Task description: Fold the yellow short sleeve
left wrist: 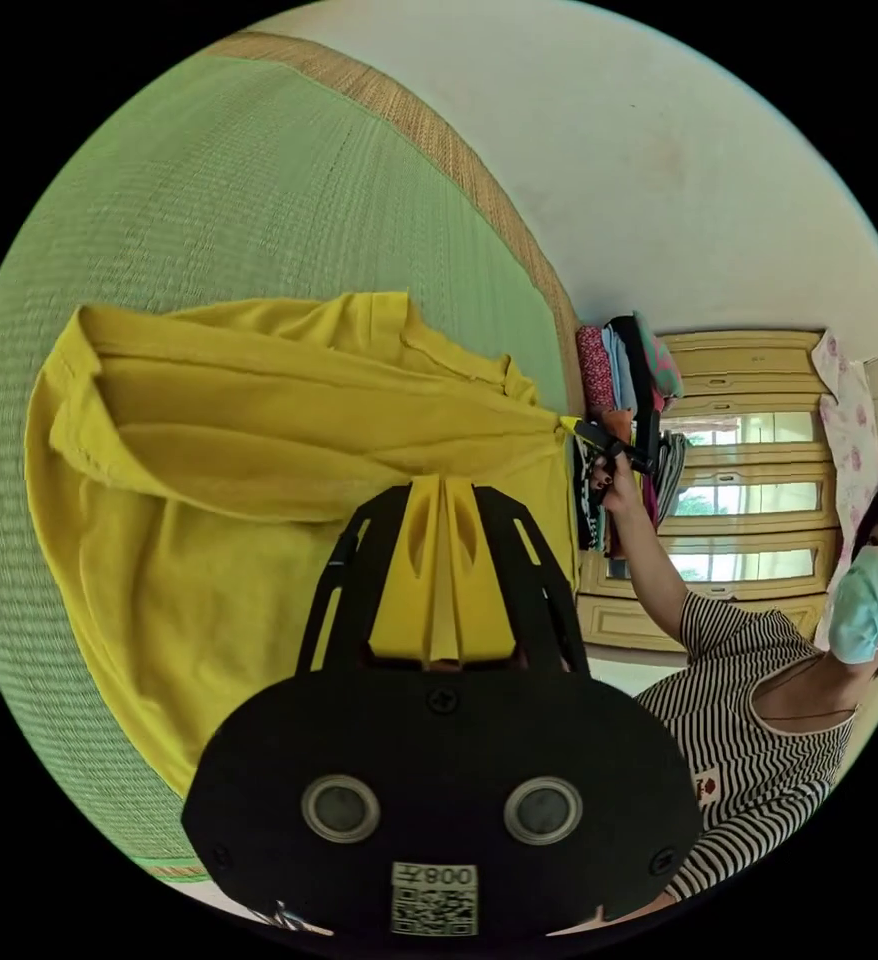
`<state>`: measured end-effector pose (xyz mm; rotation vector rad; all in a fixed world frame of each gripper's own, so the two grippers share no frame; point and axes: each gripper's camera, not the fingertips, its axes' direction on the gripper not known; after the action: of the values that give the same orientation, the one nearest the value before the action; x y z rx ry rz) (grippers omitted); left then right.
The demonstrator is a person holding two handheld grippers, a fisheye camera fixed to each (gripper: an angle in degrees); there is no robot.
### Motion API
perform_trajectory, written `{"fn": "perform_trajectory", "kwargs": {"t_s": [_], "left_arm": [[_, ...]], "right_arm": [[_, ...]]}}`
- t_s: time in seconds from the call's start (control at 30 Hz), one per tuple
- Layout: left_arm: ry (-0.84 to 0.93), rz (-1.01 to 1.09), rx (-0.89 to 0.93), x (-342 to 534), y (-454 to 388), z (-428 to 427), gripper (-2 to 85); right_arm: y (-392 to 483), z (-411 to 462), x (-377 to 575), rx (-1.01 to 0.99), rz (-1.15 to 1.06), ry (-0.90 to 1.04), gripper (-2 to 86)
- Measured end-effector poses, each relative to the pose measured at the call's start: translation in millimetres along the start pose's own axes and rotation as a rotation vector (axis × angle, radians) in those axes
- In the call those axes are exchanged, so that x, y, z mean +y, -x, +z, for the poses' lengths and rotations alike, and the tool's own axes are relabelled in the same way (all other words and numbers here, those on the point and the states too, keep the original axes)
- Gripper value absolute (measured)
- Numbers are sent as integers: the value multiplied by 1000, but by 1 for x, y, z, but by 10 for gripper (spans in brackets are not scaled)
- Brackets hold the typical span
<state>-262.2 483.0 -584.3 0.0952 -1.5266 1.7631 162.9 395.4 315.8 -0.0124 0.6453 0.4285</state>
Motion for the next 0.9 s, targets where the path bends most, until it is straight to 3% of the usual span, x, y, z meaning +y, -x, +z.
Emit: {"fn": "perform_trajectory", "kwargs": {"t_s": [0.2,0.33,0.43,0.53,0.9], "left_arm": [[12,133,-30,-13,-28,13,38],[175,315,-299,7,-64,55,61],[196,348,-430,6,-75,71,36],[191,353,-427,-1,-82,73,17],[26,297,-372,-42,-92,49,11]], "right_arm": [[48,-4,-5,35,-112,-24,27],[137,35,5,174,-408,89,55],[190,80,13,283,-600,193,67],[222,107,13,355,-704,216,71],[272,144,-2,325,-841,240,6]]}}
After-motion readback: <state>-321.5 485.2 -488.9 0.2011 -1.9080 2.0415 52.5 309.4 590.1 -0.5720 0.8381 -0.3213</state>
